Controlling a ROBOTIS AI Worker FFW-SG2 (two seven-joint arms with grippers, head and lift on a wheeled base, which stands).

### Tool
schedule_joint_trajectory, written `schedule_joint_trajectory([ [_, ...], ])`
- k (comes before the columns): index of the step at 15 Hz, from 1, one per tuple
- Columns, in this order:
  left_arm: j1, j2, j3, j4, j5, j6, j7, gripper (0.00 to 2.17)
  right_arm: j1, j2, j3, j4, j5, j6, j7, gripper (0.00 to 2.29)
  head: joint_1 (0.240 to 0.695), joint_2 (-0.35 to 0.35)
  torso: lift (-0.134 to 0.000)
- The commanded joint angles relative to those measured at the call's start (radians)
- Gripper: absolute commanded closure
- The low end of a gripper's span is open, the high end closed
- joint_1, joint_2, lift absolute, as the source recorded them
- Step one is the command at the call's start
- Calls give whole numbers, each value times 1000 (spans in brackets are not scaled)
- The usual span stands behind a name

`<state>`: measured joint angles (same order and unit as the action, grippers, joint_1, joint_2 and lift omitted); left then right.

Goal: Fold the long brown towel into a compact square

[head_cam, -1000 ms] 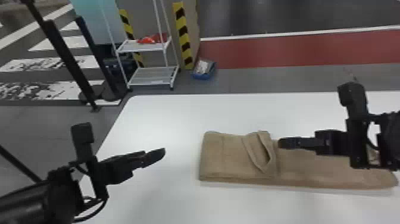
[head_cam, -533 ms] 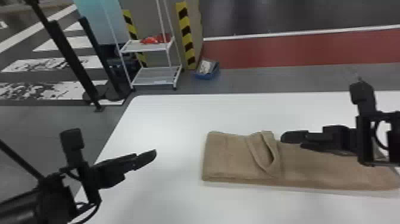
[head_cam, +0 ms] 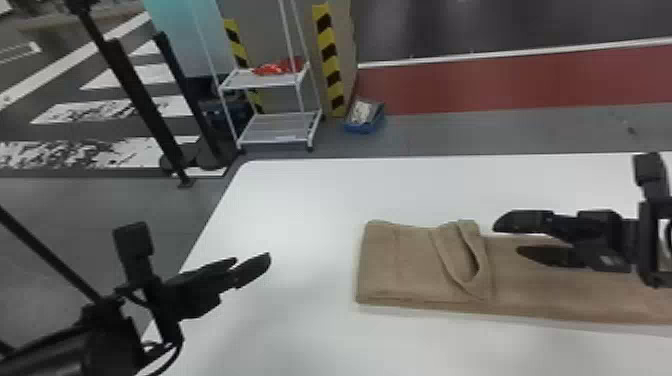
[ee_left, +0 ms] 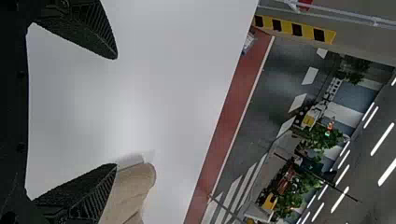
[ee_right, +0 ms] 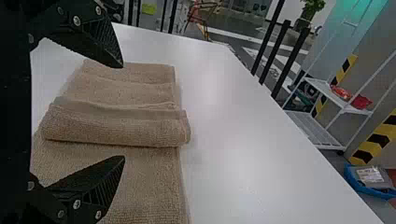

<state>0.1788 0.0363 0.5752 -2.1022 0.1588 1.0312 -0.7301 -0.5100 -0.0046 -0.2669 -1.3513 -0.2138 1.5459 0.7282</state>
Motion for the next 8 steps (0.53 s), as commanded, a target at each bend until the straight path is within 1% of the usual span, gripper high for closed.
schedule_joint_trajectory([
  [1,1,-3,-3,7,-1,-19,1,63,-27,5,-21,49,-22,6,13,218,695,274,-124],
  [3,1,-3,-9,19,-1,-32,3,63,-47,5,-57,77,-49,24,27,218,695,276,-124],
  [5,-9,11,-11,37,-1,-47,3,63,-56,5,-25,46,5,15,36,218,695,276,-124],
  [6,-12,25,-11,50,-1,-69,3,63,-58,5,21,30,62,0,40,218,695,273,-124],
  [7,-19,42,-12,62,-1,-75,3,63,-58,5,90,6,146,-46,57,218,695,273,-124],
  [8,-27,53,-14,73,-1,-84,3,63,-44,5,158,-23,206,-108,65,215,695,274,-124],
])
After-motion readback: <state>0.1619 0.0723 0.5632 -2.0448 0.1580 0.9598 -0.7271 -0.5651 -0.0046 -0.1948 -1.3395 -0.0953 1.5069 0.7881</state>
